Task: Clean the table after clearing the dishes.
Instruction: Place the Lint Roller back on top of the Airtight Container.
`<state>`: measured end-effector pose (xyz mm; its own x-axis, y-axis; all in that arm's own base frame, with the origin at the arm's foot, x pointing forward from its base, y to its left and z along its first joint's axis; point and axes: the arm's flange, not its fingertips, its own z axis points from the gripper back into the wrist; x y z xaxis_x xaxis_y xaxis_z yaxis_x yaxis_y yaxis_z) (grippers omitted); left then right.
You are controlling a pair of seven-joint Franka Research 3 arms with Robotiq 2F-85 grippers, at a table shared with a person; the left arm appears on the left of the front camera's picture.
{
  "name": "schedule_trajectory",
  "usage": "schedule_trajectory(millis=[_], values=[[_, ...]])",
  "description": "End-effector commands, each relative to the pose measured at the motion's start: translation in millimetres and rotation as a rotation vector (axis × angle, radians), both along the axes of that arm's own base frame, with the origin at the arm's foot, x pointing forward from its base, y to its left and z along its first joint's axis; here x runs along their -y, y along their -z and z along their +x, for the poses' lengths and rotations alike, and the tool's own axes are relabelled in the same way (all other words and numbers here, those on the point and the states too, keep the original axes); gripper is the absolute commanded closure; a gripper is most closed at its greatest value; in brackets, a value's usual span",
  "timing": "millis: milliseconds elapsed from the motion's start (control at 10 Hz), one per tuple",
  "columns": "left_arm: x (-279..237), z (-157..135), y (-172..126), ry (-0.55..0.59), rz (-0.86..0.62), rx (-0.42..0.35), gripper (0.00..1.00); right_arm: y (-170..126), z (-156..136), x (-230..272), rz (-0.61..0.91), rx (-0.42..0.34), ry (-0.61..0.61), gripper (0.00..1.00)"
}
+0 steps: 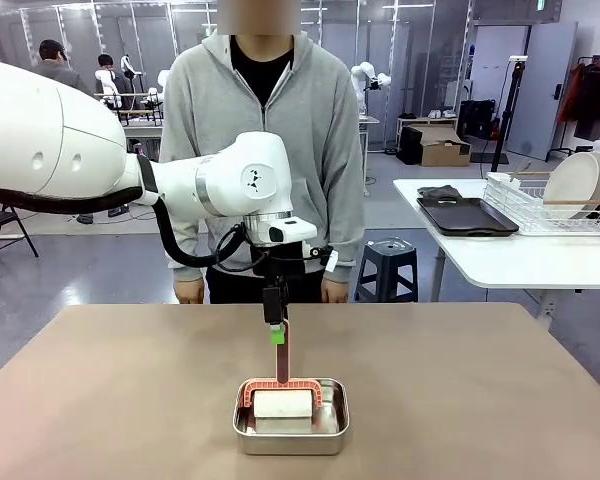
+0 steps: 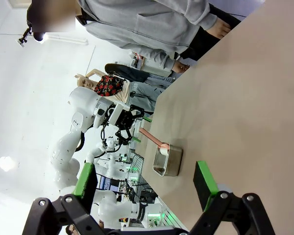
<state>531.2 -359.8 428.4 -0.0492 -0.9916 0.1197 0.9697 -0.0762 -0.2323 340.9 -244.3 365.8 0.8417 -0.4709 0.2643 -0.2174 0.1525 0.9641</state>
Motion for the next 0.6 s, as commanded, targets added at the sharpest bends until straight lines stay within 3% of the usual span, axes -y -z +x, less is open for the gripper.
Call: schedule_trajectory(millis=[0,500], values=[[-0.1,-0.5,1.8,0.000,0.002,-0.006,0.00,-4.8,-1.2,-0.2,0.010,-0.011,0.001,0.00],[-0.1,-0.5,1.8,0.000,0.002,-0.006,0.00,-4.8,-1.2,-0.2,0.010,-0.011,0.001,0.00]])
